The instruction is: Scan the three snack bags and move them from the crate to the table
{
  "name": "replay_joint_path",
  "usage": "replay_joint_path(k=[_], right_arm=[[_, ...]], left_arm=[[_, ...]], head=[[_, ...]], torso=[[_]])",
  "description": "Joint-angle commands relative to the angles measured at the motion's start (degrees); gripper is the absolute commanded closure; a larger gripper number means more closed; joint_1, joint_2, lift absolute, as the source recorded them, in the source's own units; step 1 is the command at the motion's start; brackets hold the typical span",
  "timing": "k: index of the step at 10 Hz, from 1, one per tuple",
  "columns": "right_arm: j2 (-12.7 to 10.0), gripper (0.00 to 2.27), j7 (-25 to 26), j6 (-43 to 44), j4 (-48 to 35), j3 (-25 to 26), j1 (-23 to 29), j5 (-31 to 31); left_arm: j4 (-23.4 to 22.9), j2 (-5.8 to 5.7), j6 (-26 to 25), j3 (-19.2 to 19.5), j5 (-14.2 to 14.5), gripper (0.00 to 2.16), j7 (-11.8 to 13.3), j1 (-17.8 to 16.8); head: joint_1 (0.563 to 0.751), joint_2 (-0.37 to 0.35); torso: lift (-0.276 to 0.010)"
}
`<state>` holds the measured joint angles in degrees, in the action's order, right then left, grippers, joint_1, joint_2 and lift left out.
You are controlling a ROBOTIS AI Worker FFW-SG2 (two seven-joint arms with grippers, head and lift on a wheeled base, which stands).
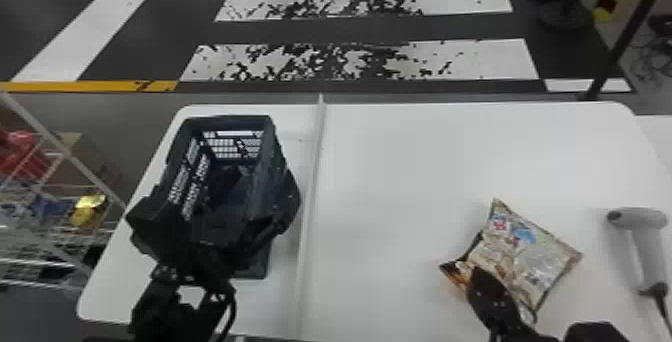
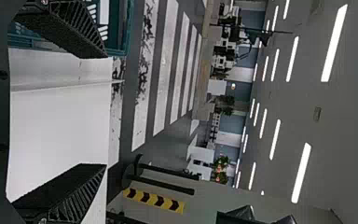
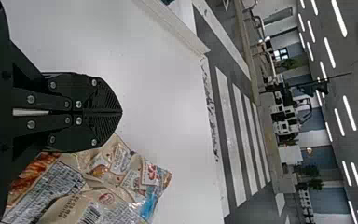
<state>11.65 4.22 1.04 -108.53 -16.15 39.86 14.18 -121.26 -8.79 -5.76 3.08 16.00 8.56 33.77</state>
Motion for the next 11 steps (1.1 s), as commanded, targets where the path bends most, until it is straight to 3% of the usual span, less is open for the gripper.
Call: replay_joint_path(k=[1, 3, 5, 11], right_arm=[[0.13, 2.19, 0.0, -4.87, -1.07, -0.55, 1.27, 0.32], [0.13, 2.19, 0.09, -9.62, -0.01, -0.73, 1.27, 0.67], [0.13, 2.19, 0.44, -9.09, 1.48, 0.85, 1.54, 1.46], [-0.57, 2.19, 3.34, -8.04, 2.36, 6.65, 1.63, 3.4]], left_arm=[[0.5, 0.0, 0.0, -0.27, 0.0, 0.03, 0.22, -0.1], [1.11, 0.0, 0.0, -0.27, 0.0, 0.03, 0.31, -0.28], [1.2, 0.0, 0.0, -0.27, 0.09, 0.03, 0.58, -0.28], [0.94, 0.09, 0.18, -0.62, 0.09, 0.03, 0.93, -0.1]], head=[[0.695, 0.173], [0.695, 0.19], [0.695, 0.198], [0.695, 0.078]], torso=[[-0.062], [-0.062], [-0.062], [-0.062]])
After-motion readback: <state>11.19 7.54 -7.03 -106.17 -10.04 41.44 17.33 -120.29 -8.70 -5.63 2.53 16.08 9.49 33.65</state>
